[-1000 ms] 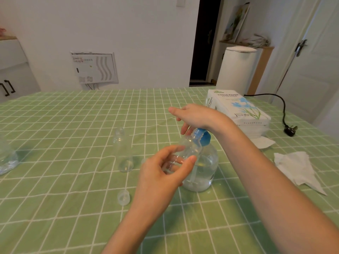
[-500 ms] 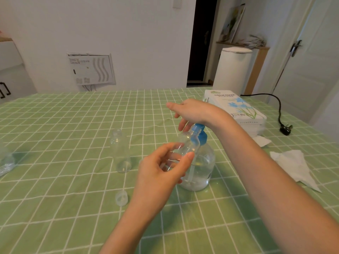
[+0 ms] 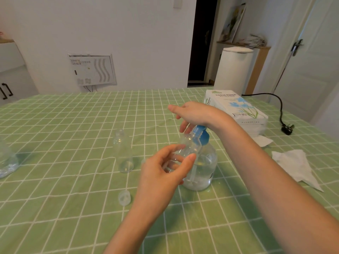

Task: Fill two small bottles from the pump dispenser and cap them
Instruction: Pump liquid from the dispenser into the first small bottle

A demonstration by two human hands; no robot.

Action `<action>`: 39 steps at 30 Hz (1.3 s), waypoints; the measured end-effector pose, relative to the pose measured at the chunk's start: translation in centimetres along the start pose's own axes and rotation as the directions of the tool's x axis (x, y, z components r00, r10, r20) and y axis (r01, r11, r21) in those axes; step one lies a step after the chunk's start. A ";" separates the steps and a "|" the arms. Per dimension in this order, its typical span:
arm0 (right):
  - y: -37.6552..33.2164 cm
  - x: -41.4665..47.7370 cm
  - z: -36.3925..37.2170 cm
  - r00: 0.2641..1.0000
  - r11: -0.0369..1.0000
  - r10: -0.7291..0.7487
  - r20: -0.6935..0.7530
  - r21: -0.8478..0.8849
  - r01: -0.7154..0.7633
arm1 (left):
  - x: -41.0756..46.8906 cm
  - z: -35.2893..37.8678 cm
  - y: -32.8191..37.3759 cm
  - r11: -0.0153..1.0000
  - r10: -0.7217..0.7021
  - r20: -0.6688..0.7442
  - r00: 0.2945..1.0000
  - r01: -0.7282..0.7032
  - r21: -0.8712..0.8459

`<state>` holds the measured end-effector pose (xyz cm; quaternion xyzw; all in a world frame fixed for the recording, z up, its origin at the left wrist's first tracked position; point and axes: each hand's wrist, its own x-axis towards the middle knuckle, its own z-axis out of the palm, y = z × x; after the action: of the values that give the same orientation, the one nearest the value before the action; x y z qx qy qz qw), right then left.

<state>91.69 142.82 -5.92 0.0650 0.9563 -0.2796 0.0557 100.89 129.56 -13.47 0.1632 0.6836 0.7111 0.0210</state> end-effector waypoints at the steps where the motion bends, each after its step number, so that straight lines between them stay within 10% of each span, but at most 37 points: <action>1: -0.1 0.0 -0.2 1.000 1.000 -0.008 -0.006 -0.001 0.008 | 0.0 0.1 0.1 1.000 0.003 -0.003 1.000 -0.003 -0.006; 39: -0.4 -0.1 -0.3 1.000 1.000 0.005 0.024 -0.018 -0.005 | 0.0 0.3 0.3 0.999 0.013 -0.005 1.000 -0.013 -0.032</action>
<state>91.67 142.63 -5.44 0.0636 0.9578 -0.2717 0.0684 101.01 129.80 -13.14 0.1656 0.6713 0.7223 0.0175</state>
